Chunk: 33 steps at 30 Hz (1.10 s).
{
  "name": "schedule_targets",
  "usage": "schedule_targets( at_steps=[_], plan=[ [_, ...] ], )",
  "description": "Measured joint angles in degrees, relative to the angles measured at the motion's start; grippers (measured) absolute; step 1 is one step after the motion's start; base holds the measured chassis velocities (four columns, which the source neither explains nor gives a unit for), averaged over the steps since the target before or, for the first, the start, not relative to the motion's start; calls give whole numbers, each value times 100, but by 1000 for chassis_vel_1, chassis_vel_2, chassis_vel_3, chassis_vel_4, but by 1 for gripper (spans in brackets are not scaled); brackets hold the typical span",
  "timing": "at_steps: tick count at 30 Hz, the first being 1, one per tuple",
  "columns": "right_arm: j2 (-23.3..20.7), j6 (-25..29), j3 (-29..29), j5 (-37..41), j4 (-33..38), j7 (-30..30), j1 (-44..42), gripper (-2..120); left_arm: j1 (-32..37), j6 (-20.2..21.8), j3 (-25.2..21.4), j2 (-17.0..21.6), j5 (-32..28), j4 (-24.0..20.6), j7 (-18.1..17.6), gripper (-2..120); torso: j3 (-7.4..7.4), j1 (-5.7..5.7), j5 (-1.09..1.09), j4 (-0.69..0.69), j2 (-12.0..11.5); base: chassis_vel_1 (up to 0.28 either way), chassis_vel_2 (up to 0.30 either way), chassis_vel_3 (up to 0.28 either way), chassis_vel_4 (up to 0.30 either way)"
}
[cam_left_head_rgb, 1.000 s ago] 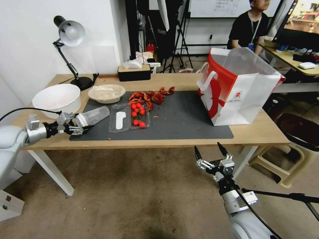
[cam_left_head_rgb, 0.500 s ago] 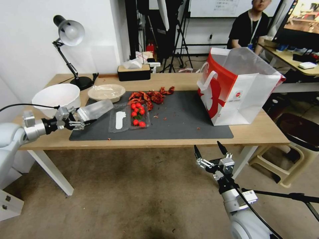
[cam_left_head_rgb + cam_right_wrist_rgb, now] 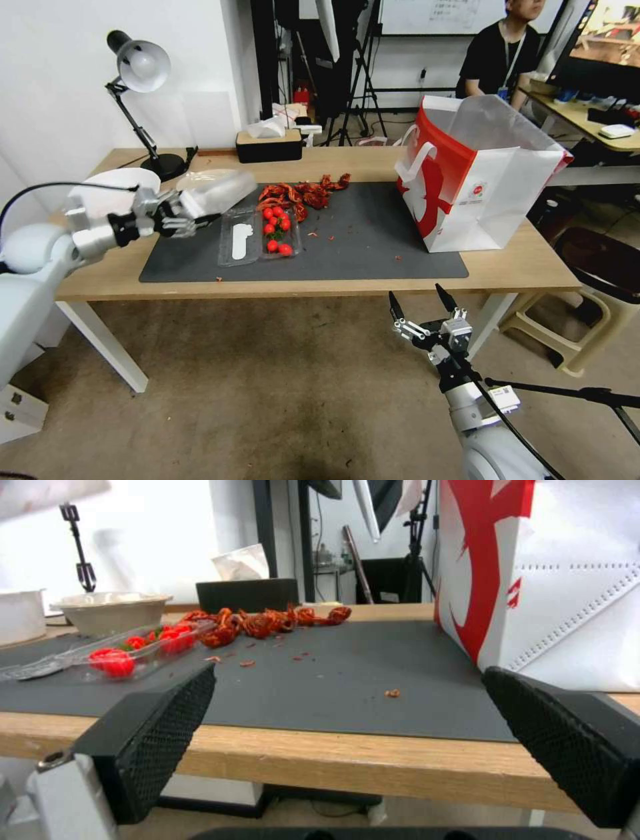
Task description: Pick up the trash from the table and place it into the takeout bag.
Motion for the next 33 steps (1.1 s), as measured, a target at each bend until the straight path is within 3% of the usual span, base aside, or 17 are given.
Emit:
schedule_targets(
  at_steps=[3,7,11,13,14,16,17,22,24,33],
  plan=[
    [7,-11,36,2,19,4,-28,100,-648,167,589,-233,-308,-11,-96,70,0,0,0,0,0,0,0,0,0],
    [9,-12,54,0,24,7,-43,100,-1130,276,1027,-477,-541,107,-139,70,0,0,2,0,0,0,0,0,0],
    [19,-16,66,-10,24,14,-53,100,-1757,349,1491,-886,-710,363,-217,70,-1,1,2,0,-1,0,0,0,0],
    [31,-23,80,-17,26,24,-69,100,-2222,357,1795,-1330,-707,679,-220,70,0,1,1,0,-1,0,0,0,0],
    [31,-23,80,-17,26,24,-69,100,-2222,357,1795,-1330,-707,679,-220,70,0,1,1,0,-1,0,0,0,0],
    [38,-27,103,-27,43,27,-88,100,-2618,350,2007,-1816,-649,1054,-195,70,0,2,2,-1,-1,0,0,0,0],
    [38,-27,103,-27,43,27,-88,100,-2618,350,2007,-1816,-649,1054,-195,70,0,2,2,-1,-1,0,0,0,0],
    [71,-28,129,-58,50,32,-122,100,-3222,270,2377,-2560,-596,1733,-29,70,0,2,-1,-1,-1,0,0,0,0],
    [77,-27,130,-65,50,34,-124,100,-3283,263,2412,-2620,-592,1797,-3,70,0,2,1,-1,-1,0,0,0,0],
    [173,-27,75,-152,50,32,-107,100,-4211,179,2775,-3633,-405,2901,179,70,0,1,1,1,-1,0,0,0,0]
  ],
)
